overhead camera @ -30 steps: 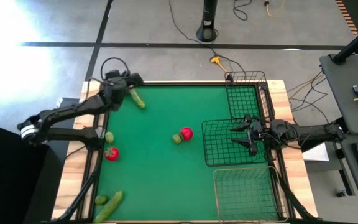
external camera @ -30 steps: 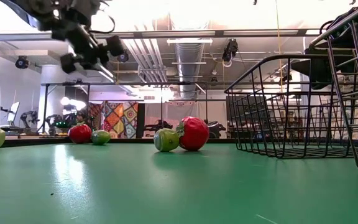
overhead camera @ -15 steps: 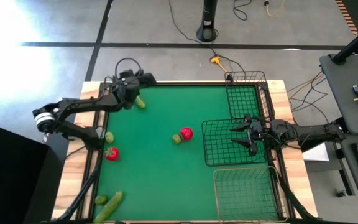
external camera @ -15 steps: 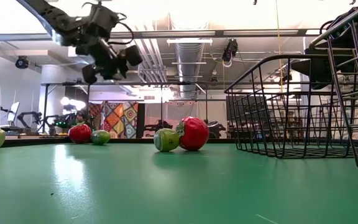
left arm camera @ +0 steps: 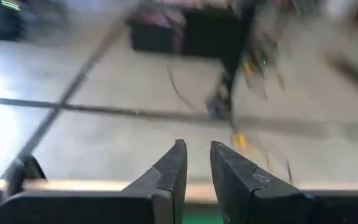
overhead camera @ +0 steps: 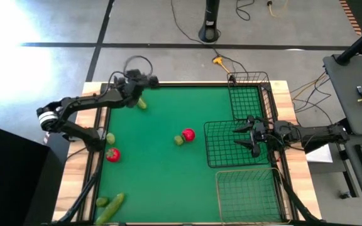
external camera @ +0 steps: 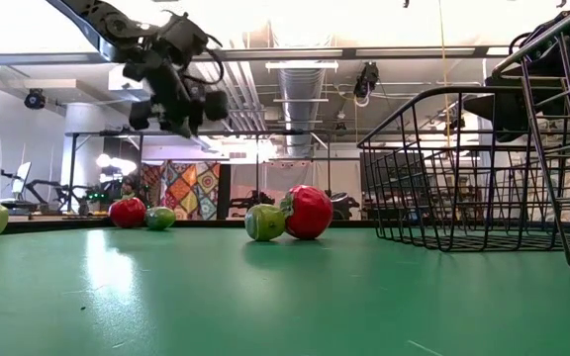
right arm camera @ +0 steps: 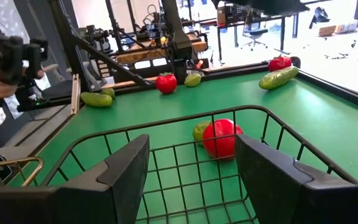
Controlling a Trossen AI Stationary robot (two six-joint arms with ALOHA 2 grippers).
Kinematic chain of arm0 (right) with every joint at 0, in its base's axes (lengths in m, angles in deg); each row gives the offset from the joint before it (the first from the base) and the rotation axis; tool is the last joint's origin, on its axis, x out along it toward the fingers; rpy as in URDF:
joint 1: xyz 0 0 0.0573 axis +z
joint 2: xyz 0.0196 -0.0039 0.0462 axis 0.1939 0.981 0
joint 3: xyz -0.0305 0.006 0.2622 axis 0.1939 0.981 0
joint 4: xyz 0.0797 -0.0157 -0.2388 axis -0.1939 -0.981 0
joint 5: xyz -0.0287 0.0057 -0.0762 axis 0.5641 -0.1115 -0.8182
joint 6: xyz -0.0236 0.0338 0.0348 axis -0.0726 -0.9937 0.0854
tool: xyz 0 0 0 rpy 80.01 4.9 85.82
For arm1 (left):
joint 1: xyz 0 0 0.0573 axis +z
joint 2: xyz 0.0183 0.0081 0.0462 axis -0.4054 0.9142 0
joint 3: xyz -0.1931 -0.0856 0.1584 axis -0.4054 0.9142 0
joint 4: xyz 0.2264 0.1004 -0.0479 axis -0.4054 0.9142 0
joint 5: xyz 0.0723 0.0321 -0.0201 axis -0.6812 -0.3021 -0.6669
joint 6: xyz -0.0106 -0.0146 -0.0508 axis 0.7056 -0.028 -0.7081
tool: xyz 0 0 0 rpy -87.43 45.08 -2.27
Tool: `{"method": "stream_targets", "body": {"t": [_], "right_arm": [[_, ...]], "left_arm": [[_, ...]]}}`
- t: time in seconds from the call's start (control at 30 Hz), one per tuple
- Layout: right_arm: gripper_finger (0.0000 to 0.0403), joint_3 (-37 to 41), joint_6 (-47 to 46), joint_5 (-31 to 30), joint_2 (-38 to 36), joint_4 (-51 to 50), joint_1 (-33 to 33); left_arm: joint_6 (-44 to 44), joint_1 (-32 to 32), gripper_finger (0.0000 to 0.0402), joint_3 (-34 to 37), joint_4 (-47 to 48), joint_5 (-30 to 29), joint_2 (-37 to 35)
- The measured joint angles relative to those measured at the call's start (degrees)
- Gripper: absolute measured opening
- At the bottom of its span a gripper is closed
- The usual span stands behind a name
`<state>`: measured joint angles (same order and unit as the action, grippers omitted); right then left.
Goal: Sort produce into baskets
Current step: Put the top cucumber into the top black wire basket
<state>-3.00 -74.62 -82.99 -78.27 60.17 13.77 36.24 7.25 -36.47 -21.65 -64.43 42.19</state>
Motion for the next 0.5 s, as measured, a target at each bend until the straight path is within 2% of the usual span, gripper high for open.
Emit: {"method": "stream_targets", "body": {"t": [0.1, 0.17, 0.23, 0.37, 0.5], "right_arm": [[0.0228, 0.01, -0.01, -0.01, 0.0, 0.0, 0.0], [0.0228, 0.01, -0.01, 0.01, 0.0, 0.0, 0.0], [0.0228, 0.01, 0.01, 0.01, 0.0, 0.0, 0.0], [0.0228, 0.01, 0.0, -0.01, 0.0, 0.0, 0.0], [0.0228, 0.01, 0.0, 0.01, 0.0, 0.0, 0.0]], "left_arm": [[9.45, -0.07, 0.0056, -0.13, 4.24, 4.0, -0.02], [9.98, -0.29, 0.0056, -0.03, 7.0, 7.43, -0.02], [8.79, -0.62, 0.0056, 0.02, 8.97, 9.55, 0.07], [5.31, -0.53, 0.0059, 0.31, 14.57, 9.61, 0.99], [-2.18, -0.99, 0.0077, 0.37, 21.14, 9.46, 1.99]]}}
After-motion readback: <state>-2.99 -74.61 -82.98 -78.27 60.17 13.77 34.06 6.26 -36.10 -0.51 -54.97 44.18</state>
